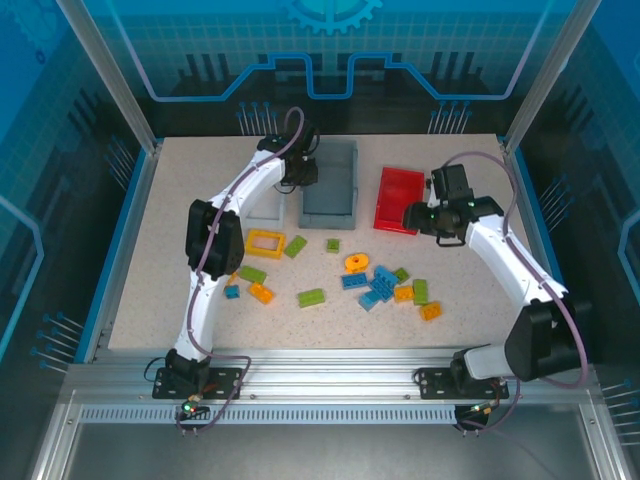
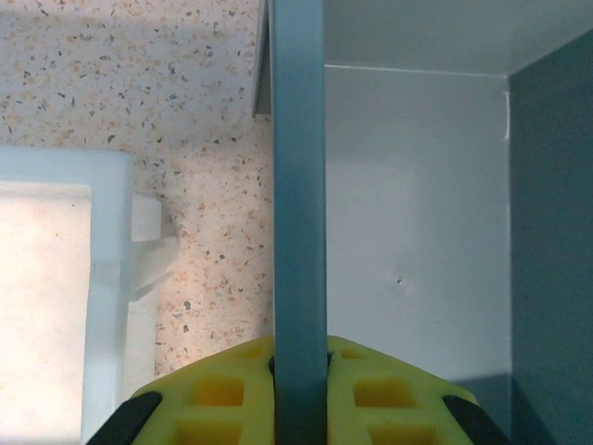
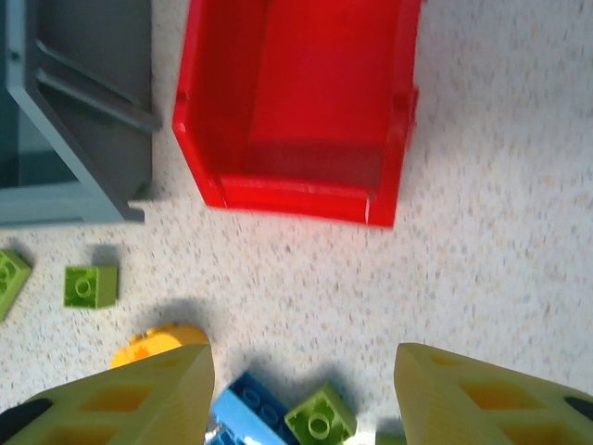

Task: Sort the legos into containers by color

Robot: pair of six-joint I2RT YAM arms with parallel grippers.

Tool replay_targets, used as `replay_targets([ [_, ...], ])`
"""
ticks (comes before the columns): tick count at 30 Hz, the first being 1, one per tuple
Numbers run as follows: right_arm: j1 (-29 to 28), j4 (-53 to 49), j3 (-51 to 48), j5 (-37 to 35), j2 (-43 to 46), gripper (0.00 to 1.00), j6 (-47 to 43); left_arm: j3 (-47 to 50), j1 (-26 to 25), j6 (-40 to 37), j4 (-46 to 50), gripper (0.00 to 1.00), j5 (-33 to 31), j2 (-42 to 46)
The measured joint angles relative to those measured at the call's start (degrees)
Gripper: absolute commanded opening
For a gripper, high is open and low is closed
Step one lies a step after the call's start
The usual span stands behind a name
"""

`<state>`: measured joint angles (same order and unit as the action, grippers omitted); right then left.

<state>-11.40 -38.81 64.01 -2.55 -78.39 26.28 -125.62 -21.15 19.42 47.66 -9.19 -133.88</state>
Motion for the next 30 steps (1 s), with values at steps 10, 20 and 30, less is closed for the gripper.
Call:
replay_targets([
  [10, -0.22, -0.87, -11.02, -0.44, 6.14, 0.51, 4.87, 4.98, -0.04, 1.66, -0.92, 0.54, 1.09, 3.54],
  [20, -0.59, -1.79, -14.91, 0.11, 2.19, 0.48, 5.70, 32.96, -8.00, 7.61, -13.70, 0.58, 8.28, 33.51],
  [30, -0.98, -1.22, -17.55, 0.22, -3.34, 0.48, 5.90, 62.86, -26.58, 18.91, -28.17, 0.58, 12.48, 51.80],
])
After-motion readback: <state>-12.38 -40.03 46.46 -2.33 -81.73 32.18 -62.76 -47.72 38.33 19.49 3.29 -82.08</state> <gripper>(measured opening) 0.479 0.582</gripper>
